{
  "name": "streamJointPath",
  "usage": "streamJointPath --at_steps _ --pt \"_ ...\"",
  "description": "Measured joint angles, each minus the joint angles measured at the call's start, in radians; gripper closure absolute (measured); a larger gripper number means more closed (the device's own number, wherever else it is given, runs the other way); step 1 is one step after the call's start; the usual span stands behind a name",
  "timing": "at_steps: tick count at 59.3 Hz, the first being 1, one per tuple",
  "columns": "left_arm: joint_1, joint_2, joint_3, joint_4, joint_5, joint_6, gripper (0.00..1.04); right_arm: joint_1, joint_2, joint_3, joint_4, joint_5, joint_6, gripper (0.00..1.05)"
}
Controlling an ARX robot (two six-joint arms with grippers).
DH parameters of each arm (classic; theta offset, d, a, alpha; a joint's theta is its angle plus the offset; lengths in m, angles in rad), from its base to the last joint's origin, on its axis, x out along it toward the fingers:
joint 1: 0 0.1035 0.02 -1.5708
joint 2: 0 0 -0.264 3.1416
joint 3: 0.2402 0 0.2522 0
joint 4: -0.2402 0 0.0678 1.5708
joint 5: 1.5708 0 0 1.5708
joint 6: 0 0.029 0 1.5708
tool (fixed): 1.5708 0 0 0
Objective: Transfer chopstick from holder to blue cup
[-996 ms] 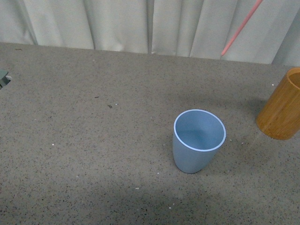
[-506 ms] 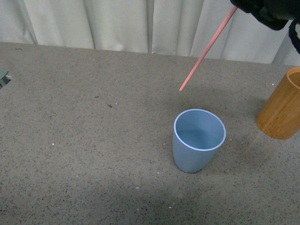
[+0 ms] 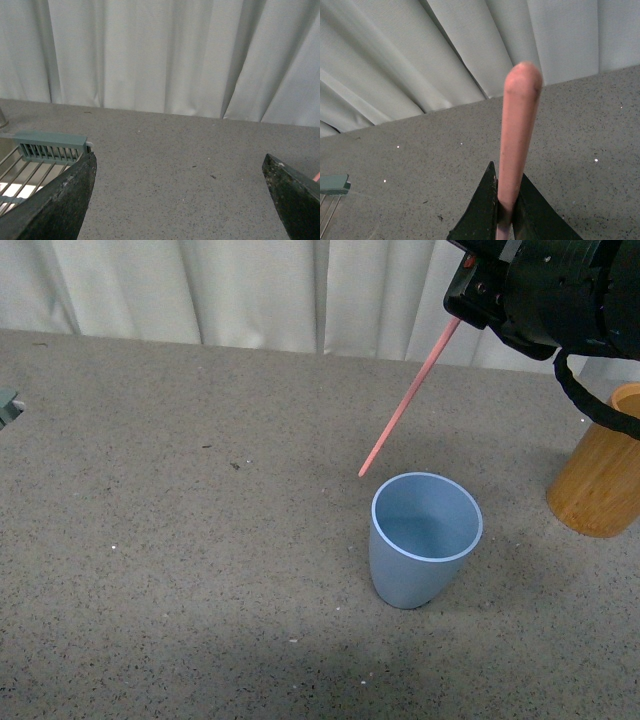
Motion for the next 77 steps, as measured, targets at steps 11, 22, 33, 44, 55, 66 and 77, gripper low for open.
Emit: streamJointPath --at_steps 11,22,33,44,55,66,77 --pt "0.000 0.000 0.000 0.000 0.000 0.000 0.07 0.002 -0.099 -0.003 -0.016 0.014 -0.008 1.02" --pt "0.000 0.000 0.000 0.000 0.000 0.000 0.07 0.022 -0.208 -0.067 -0.014 0.032 -0.011 1.02" --pt "0.000 0.000 0.000 0.000 0.000 0.000 0.07 0.050 -0.278 -0.169 0.008 0.063 -0.008 1.02" --pt "0.000 0.000 0.000 0.000 0.000 0.000 0.07 0.042 -0.324 -0.237 0.021 0.079 0.005 1.02" --pt "0.000 0.000 0.000 0.000 0.000 0.000 0.07 0.027 -0.324 -0.269 0.037 0.077 0.016 1.02" --pt "0.000 0.000 0.000 0.000 0.000 0.000 0.07 0.016 -0.301 -0.283 0.061 0.070 0.027 1.02" --pt "0.000 0.000 0.000 0.000 0.000 0.000 0.07 0.000 -0.256 -0.296 0.085 0.063 0.042 1.02"
